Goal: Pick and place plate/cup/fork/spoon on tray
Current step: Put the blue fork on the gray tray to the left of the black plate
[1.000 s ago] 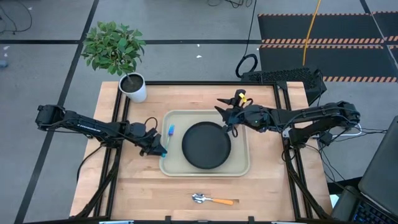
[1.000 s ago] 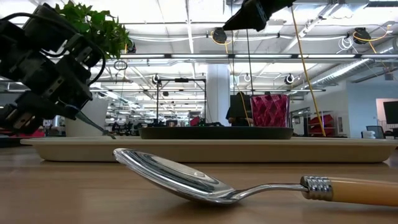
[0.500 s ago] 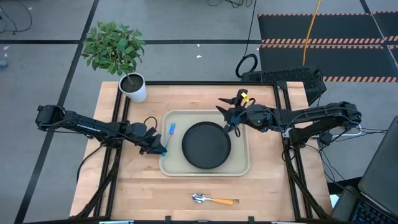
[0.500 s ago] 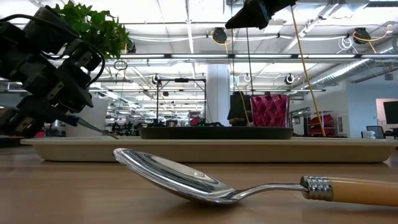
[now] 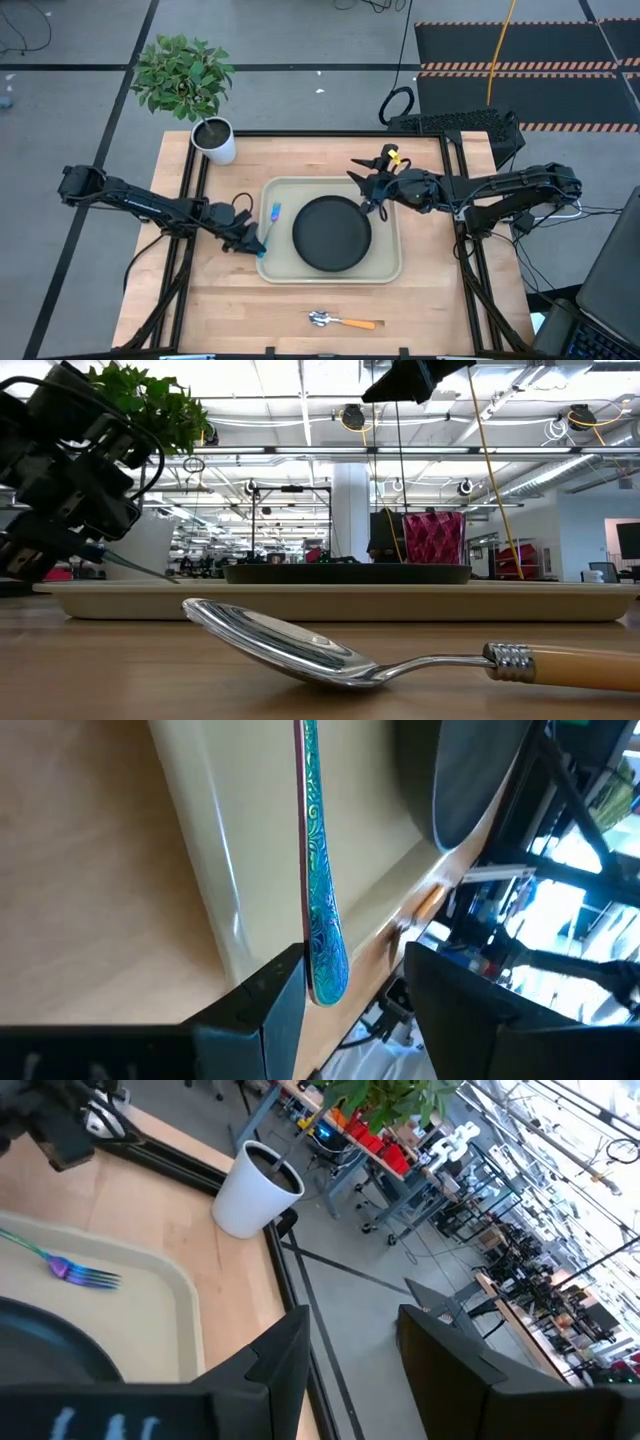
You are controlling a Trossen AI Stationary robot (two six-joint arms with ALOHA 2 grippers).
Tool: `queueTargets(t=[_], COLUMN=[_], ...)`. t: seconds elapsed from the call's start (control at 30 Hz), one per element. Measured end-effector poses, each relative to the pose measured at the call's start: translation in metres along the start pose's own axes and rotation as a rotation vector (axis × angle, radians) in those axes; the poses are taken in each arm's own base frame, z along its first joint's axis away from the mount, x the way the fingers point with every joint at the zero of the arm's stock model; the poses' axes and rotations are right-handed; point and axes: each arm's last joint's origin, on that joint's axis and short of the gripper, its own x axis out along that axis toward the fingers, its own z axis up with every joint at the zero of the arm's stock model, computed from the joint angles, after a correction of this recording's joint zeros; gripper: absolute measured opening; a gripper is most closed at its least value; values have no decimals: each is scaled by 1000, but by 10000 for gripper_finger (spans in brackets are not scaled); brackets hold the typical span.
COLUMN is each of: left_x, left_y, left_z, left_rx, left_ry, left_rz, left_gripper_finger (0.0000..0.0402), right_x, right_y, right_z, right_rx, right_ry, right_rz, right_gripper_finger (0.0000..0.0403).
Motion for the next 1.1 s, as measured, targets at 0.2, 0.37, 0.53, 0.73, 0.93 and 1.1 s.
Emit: queueTargets(t=[0.2, 0.37, 0.53, 0.73, 0.93, 1.1], left_x=[0, 0, -2, -9, -14, -14], left_y=[6, 6, -7, -28, -42, -43], left_z=[2, 4, 7, 5, 3, 3], left_rx=[-12, -17, -39, 57, 134, 197], left_ry=[-71, -147, -203, -192, -209, -189], left_rz=[60, 52, 30, 234, 298, 284], left_gripper_finger=[172, 173, 172, 172, 172, 172], right_x=[-1, -4, -5, -5, -5, -5], right_y=[4, 7, 7, 7, 7, 8], right_z=[5, 10, 13, 13, 12, 10], right_rx=[28, 35, 44, 38, 34, 39], right_ry=[-119, -171, -194, -194, -185, -167], right_rz=[153, 193, 182, 183, 189, 200], right_gripper_finger=[148, 148, 148, 148, 148, 148])
